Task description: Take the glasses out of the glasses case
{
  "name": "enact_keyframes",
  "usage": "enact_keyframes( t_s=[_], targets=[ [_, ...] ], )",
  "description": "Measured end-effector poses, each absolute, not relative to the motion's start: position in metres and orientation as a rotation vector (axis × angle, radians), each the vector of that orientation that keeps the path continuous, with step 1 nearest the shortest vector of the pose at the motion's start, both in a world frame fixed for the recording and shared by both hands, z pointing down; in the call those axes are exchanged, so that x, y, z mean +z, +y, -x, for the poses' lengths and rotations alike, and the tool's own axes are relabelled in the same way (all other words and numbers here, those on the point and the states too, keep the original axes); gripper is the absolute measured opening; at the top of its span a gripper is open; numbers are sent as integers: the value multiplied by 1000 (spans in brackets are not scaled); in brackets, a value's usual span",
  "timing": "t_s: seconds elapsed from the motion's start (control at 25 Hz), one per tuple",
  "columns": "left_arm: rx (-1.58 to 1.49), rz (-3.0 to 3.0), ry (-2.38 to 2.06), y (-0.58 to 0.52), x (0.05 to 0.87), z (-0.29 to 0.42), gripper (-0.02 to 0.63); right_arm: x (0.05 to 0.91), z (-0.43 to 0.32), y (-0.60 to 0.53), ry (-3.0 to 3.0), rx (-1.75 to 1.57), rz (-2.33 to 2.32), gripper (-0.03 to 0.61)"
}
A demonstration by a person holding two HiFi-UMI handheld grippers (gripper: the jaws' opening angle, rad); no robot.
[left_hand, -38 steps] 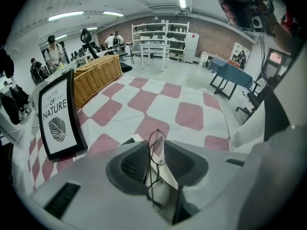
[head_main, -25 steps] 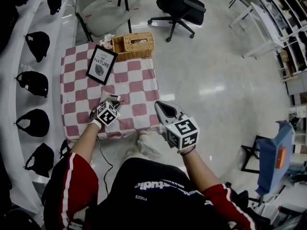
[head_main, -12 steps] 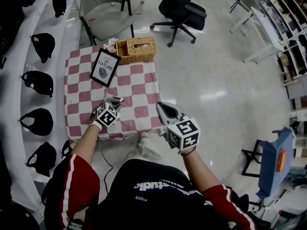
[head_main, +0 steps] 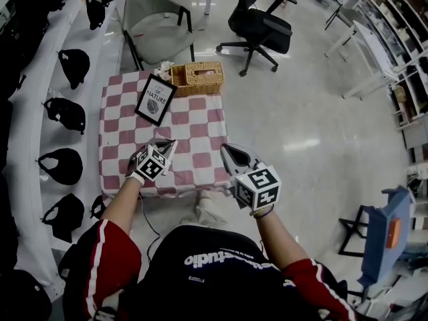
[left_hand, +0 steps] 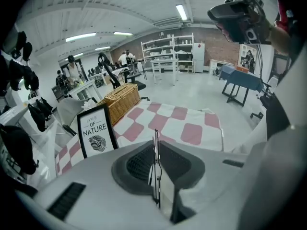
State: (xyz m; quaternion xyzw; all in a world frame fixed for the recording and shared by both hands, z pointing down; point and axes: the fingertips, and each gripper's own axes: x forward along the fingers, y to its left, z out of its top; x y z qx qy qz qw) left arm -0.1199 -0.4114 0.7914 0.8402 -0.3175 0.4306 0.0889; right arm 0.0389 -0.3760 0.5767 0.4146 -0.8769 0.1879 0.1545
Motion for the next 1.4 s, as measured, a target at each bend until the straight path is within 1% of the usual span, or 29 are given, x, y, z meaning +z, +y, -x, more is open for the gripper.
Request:
enact_keyframes(
  t_s=[0.52, 0.96, 1.4],
  targets=[
    [1077, -2514, -1171, -407, 708, 139, 46, 534, -32, -371, -2568, 477, -1182, 3],
    [805, -2567, -1328, -384, 626, 154, 44, 502, -22, -358, -2625, 419, -1191, 3],
    [442, -2588, -1424, -346, 539, 174, 44, 467, -10, -333, -2658, 339, -1221, 3]
  ],
)
